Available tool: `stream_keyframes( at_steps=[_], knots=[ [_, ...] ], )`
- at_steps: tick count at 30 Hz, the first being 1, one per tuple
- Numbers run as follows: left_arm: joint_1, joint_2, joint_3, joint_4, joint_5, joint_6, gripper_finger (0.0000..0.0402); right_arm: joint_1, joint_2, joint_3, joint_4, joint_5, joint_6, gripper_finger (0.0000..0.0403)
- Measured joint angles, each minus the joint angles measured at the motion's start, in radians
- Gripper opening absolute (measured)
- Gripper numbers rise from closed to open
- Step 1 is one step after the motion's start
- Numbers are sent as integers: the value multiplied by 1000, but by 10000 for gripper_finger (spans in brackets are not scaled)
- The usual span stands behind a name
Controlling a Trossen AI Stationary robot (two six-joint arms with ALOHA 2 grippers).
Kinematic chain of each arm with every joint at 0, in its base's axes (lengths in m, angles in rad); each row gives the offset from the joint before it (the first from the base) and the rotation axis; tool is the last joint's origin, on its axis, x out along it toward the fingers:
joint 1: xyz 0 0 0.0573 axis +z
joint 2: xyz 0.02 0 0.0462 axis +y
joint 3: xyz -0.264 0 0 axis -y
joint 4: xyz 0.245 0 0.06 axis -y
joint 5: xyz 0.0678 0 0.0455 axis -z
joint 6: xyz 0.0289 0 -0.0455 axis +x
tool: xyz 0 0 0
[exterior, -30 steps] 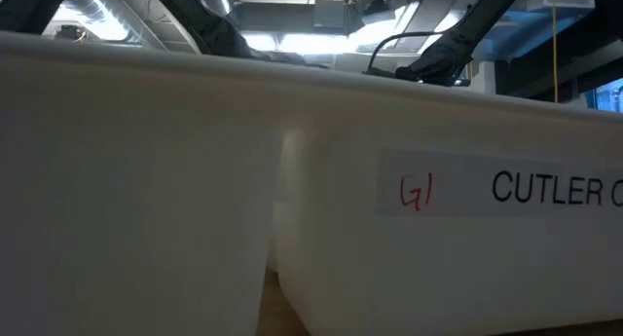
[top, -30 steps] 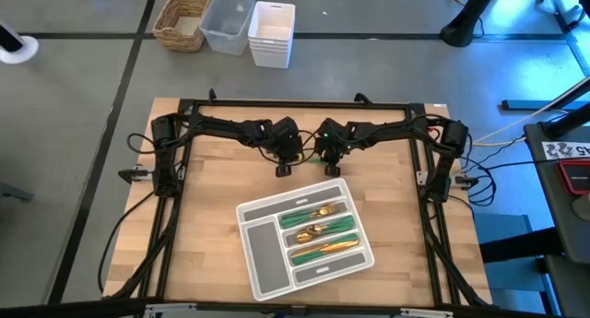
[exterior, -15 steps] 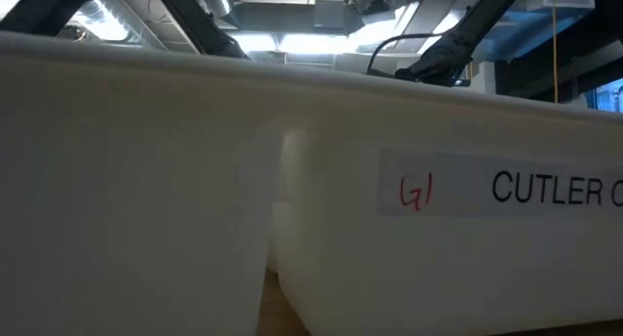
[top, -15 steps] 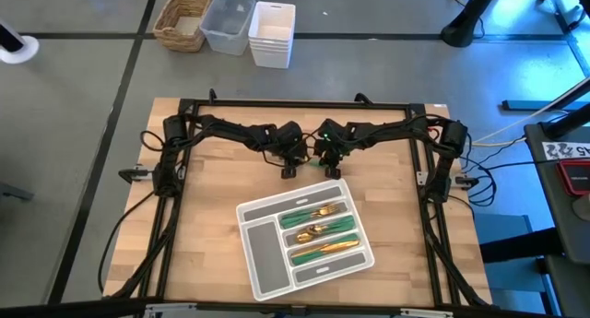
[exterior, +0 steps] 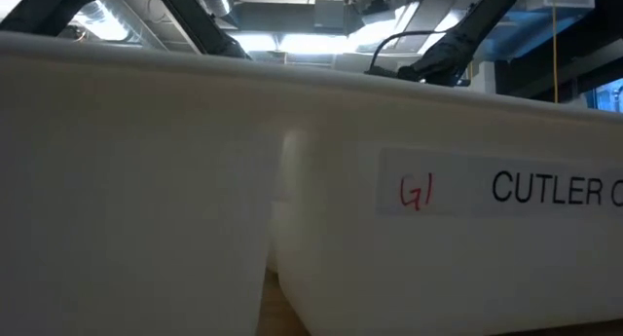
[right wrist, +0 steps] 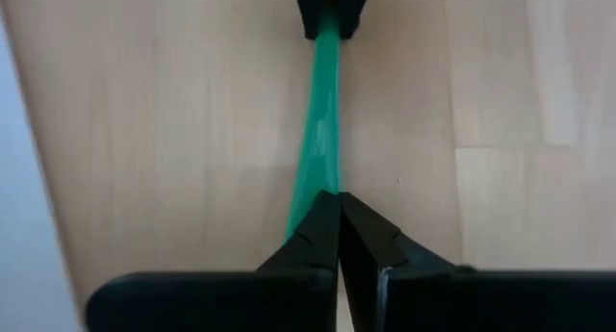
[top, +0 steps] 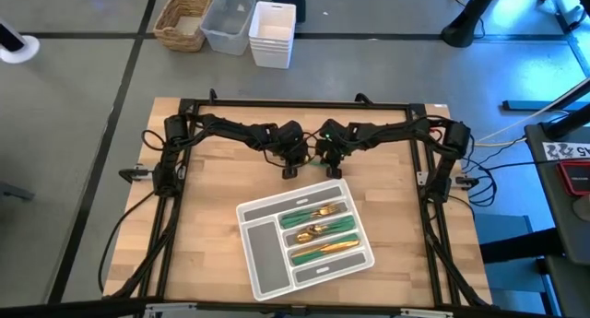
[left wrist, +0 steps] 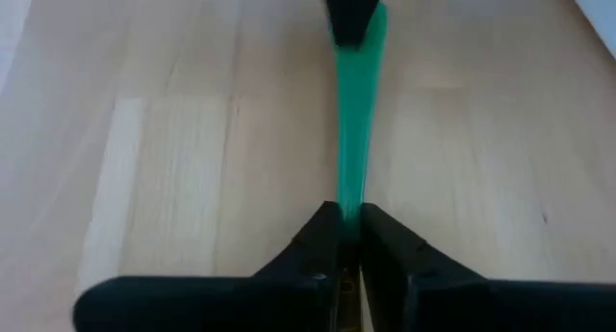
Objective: Sort silverware
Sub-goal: Put the green spoon into the white silverware tray
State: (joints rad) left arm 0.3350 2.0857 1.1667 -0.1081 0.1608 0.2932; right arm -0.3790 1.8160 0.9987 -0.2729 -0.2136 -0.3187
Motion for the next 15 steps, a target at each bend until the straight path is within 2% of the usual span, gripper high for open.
stream_keyframes(
  at_steps=[8,15],
  knots=[
    [6,-11,6,-4,13,-75,21,0,-67,-1,-8,49,0,12],
    [42,-6,42,-14,137,-133,28,0,-65,1,-3,45,0,23]
  ],
)
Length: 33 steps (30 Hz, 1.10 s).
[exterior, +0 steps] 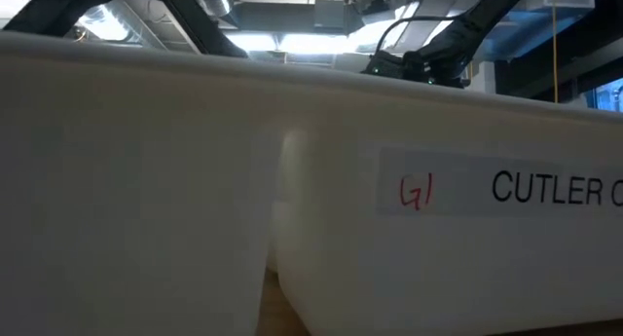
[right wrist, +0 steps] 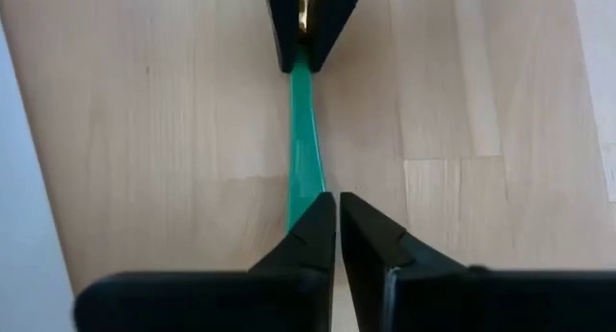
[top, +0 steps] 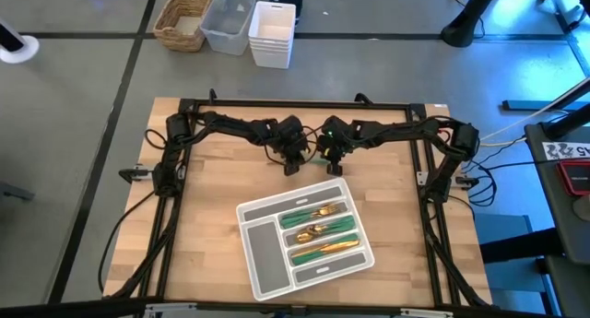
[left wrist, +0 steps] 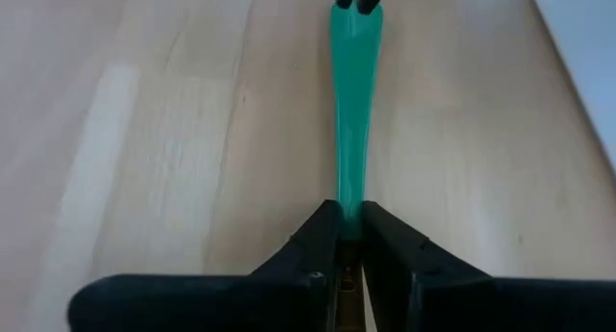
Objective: Sort silverware
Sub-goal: Put the green spoon into the white silverware tray
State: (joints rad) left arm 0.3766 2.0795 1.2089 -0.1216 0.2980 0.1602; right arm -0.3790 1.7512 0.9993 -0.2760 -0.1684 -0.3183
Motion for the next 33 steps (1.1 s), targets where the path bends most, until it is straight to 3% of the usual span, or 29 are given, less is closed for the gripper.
stream_keyframes(
  at_steps=[6,15,22,28,33],
  knots=[
    [26,2,12,3,83,-44,25,0,0,2,13,1,0,65],
    [26,3,14,8,95,-84,29,0,45,4,49,0,-1,146],
    [26,3,14,8,95,-128,32,17,112,9,50,-7,-51,147],
    [26,3,15,7,97,-127,34,33,117,8,48,97,-80,143],
    [26,3,15,7,99,-128,34,27,119,7,47,104,-79,142]
  ],
)
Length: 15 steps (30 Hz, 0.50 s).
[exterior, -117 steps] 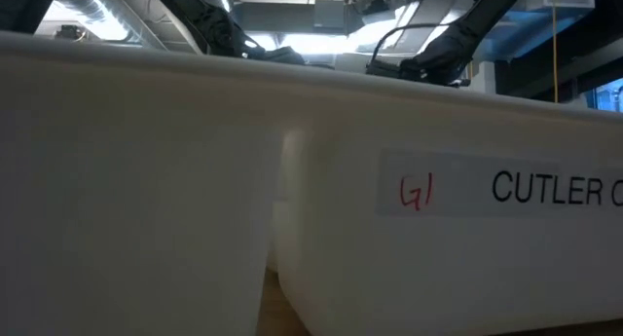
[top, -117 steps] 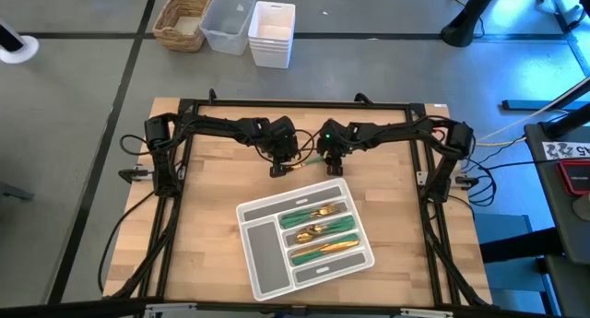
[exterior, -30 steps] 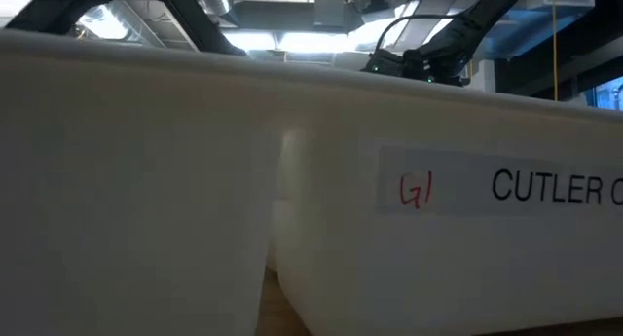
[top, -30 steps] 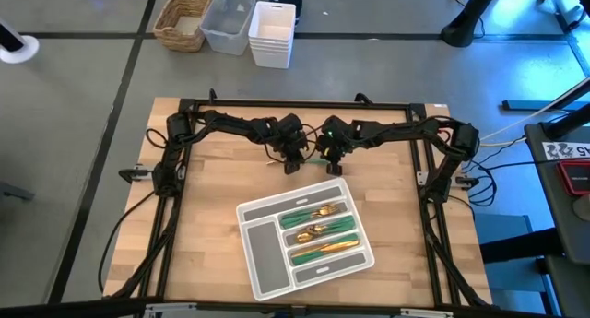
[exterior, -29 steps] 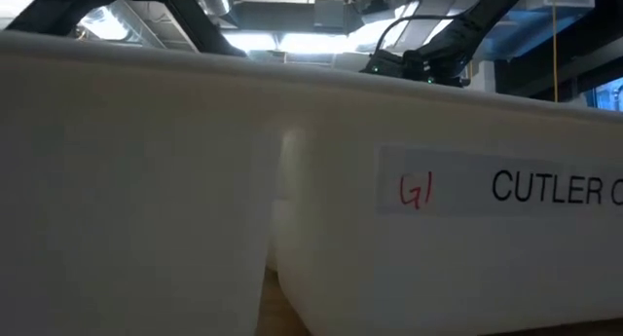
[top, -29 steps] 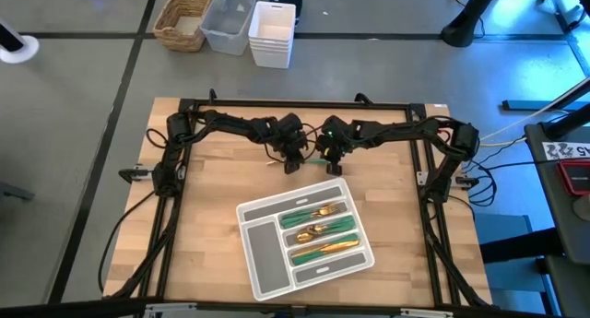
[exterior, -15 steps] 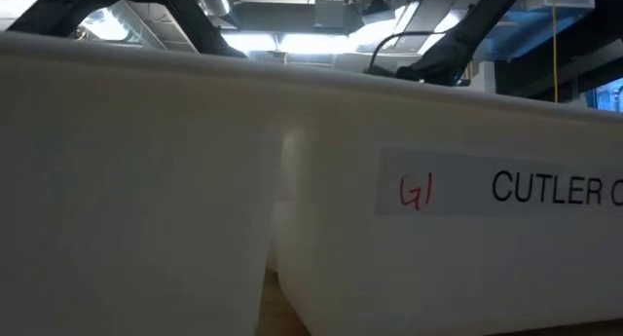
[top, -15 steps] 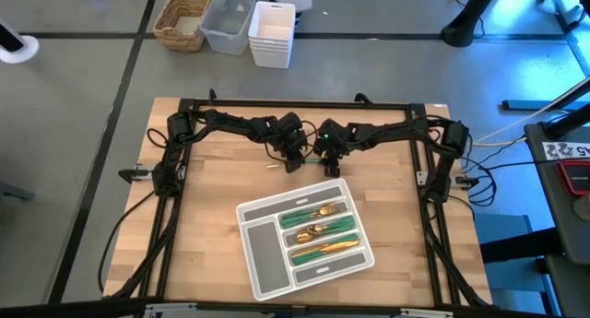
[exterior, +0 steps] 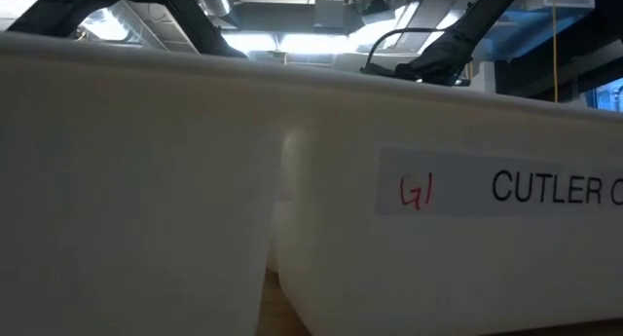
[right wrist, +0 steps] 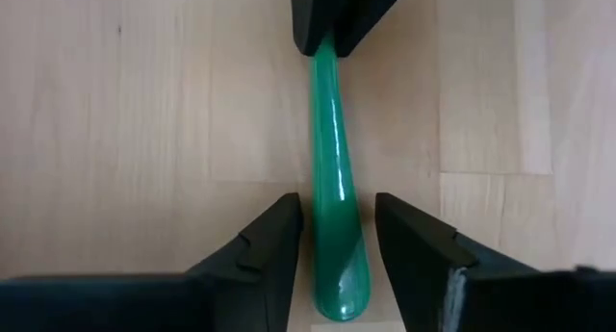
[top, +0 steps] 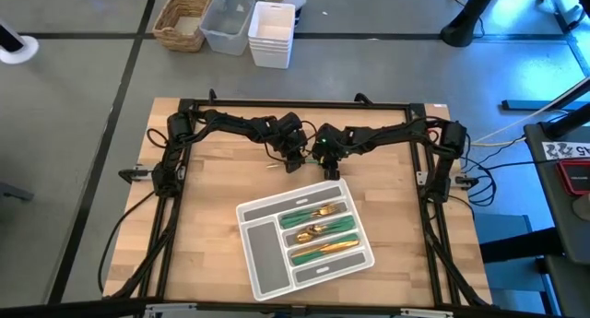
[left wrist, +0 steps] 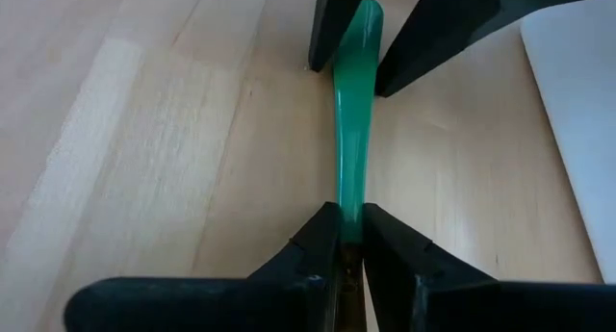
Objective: Sort silverware
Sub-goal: Put the green spoon into the white silverware tray
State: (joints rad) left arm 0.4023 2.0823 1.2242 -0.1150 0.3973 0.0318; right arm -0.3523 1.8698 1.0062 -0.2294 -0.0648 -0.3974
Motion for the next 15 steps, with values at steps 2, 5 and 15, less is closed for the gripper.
stream_keyframes(
  at_steps=[2,5,15],
  knots=[
    [0,0,0,0,15,-9,35,0,0,0,0,5,0,142],
    [-1,0,0,-1,43,-33,35,0,1,0,0,10,-1,142],
    [-1,0,0,-2,62,-76,35,0,2,-1,-4,-1,-2,83]
  ],
)
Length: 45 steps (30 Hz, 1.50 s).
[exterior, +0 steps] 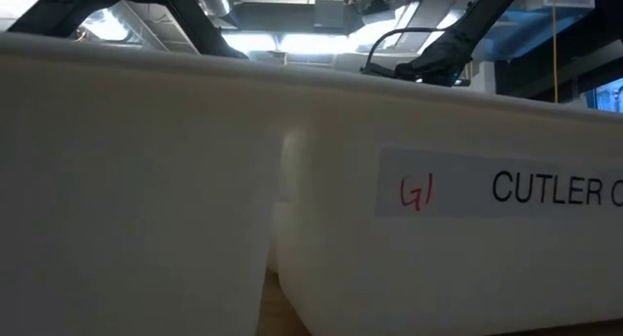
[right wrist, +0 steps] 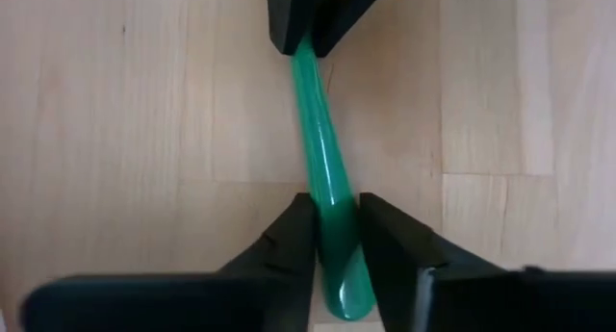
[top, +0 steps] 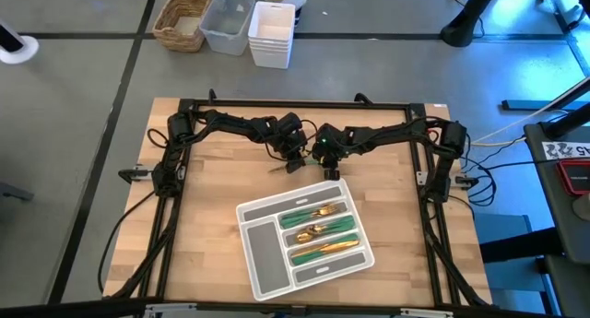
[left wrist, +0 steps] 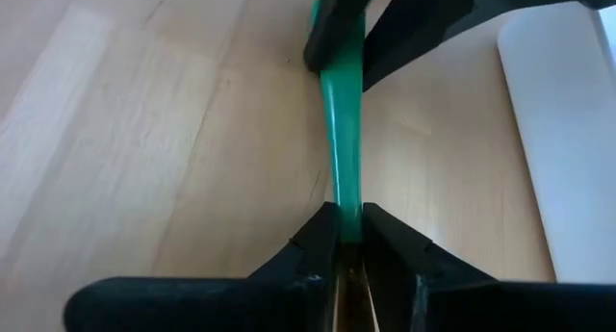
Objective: Sort silverware
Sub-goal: Put the green spoon into the white silverware tray
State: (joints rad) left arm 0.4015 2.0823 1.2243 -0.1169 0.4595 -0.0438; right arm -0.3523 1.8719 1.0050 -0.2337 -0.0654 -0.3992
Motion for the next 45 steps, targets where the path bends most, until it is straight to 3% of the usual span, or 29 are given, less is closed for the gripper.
stream_keyframes(
  at_steps=[7,23,36,45],
  knots=[
    [2,-1,1,1,3,0,35,0,-2,0,1,0,-17,26],
    [-19,-6,1,-2,-105,282,35,-2,-2,-1,-1,-24,-2,31],
    [-57,-6,1,-5,-209,348,36,-2,-2,-2,-3,-42,1,31],
    [-58,-1,2,14,-247,351,104,-2,-1,-2,2,-65,5,30]
  ],
)
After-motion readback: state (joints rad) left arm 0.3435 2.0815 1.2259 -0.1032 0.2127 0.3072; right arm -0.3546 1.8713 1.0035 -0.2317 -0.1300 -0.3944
